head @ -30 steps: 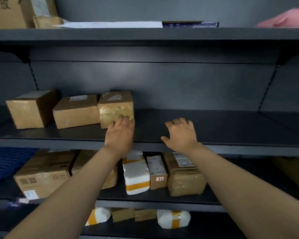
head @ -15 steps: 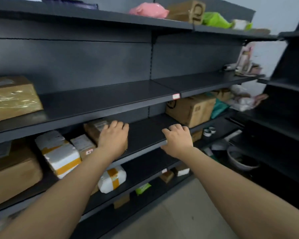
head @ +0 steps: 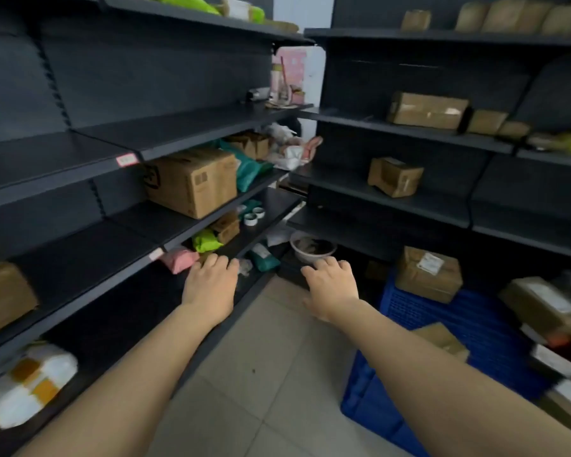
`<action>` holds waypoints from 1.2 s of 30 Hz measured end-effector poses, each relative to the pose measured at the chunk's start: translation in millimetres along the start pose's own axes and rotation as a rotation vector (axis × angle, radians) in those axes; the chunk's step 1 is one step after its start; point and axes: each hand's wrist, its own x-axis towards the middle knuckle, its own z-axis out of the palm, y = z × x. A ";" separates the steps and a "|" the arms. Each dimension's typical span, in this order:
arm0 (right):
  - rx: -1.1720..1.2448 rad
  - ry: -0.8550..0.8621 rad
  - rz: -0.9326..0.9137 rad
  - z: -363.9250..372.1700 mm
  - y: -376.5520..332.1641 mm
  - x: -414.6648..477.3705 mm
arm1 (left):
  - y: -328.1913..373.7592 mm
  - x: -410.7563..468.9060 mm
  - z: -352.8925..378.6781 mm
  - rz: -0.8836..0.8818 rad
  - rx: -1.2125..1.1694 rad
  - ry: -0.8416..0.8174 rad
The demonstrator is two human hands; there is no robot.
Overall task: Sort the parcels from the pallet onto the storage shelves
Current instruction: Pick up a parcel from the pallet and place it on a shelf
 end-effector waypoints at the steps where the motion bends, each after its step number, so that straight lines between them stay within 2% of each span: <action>1: -0.003 -0.017 0.027 7.4 20.7 -7.3 | 22.9 7.9 1.3 0.025 -0.013 -0.005; 14: 0.037 -0.154 0.378 71.1 236.7 -47.9 | 250.9 125.5 9.8 0.360 -0.091 -0.035; 25: 0.087 -0.317 0.542 138.0 376.4 20.2 | 382.6 270.7 51.9 0.527 -0.136 -0.122; 36: 0.201 -0.451 0.614 212.8 493.7 97.5 | 482.7 402.2 103.8 0.603 -0.125 -0.258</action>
